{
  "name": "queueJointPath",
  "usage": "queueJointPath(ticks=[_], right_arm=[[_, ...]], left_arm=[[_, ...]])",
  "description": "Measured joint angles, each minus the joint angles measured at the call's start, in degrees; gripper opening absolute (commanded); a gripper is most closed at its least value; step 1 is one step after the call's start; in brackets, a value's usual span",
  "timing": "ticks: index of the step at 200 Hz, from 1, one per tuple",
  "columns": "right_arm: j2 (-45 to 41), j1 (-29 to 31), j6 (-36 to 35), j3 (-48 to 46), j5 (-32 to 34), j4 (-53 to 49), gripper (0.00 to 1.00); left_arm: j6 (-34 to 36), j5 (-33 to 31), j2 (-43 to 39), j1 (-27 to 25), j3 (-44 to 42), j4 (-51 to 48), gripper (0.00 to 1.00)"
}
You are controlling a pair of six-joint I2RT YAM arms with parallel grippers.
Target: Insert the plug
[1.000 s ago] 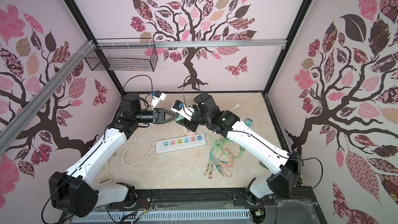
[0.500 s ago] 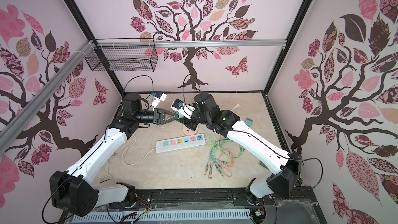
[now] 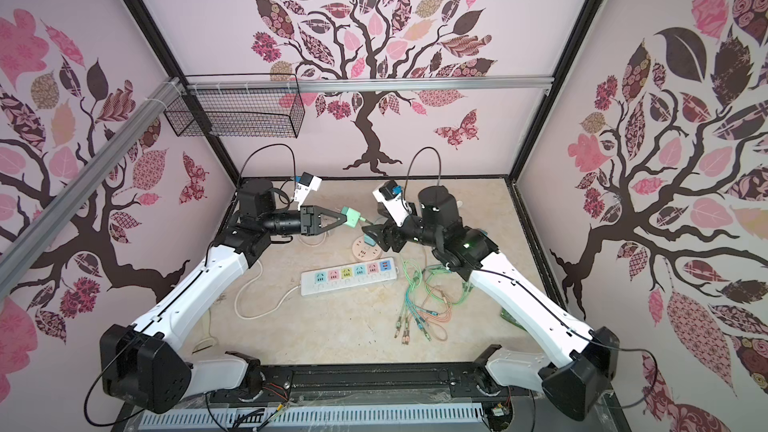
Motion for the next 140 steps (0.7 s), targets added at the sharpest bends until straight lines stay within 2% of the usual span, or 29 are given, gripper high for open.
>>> queueJointPath(ticks=[42, 69, 111, 140], right_arm=[[-3.13, 0.52, 14.21, -9.25, -8.98, 15.39, 0.7], [-2.03, 0.5, 23.54, -13.92, -12.26, 25.92, 0.63], [1.27, 0.11, 35.52, -15.91, -13.31, 41.33, 0.61], [1.7, -0.26, 40.39, -17.14, -13.11, 47.34, 0.61]], left_arm=[[-5.7, -2.51, 0.33, -0.09, -3.45, 12.46, 0.0], [-9.77, -3.82, 0.24, -0.76, -6.69, 23.1, 0.0], [-12.83, -5.84, -0.85, -3.96, -8.9, 33.7, 0.0], [-16.35, -8.26, -1.33, -4.74, -11.52, 43.17, 0.0]])
